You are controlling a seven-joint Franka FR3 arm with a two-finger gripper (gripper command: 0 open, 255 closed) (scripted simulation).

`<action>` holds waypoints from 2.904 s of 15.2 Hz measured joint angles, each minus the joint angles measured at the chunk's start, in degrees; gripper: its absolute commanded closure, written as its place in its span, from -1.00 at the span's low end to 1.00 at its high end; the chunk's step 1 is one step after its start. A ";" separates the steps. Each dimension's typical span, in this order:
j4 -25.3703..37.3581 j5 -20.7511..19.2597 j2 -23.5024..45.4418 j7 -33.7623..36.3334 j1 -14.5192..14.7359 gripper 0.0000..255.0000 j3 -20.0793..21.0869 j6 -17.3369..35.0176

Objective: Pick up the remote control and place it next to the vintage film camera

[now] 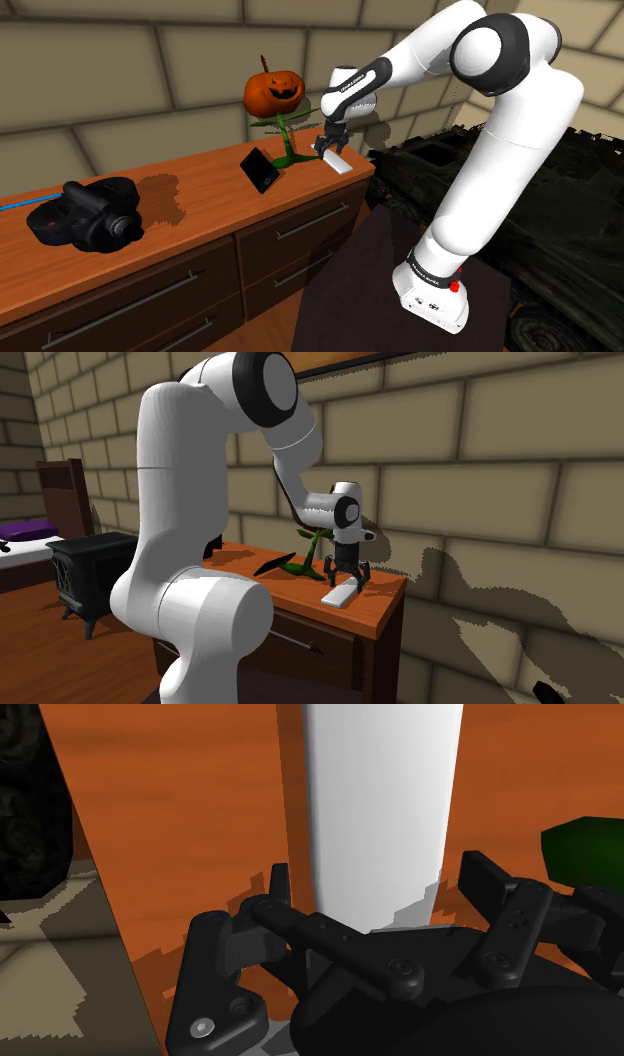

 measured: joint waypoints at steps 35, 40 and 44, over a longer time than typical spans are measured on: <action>5.49 -2.34 -7.91 1.78 0.23 1.00 0.16 -13.17; 8.01 -2.63 -9.30 1.86 0.19 1.00 0.19 -17.03; 10.18 -2.84 -10.40 2.09 0.26 1.00 0.34 -20.29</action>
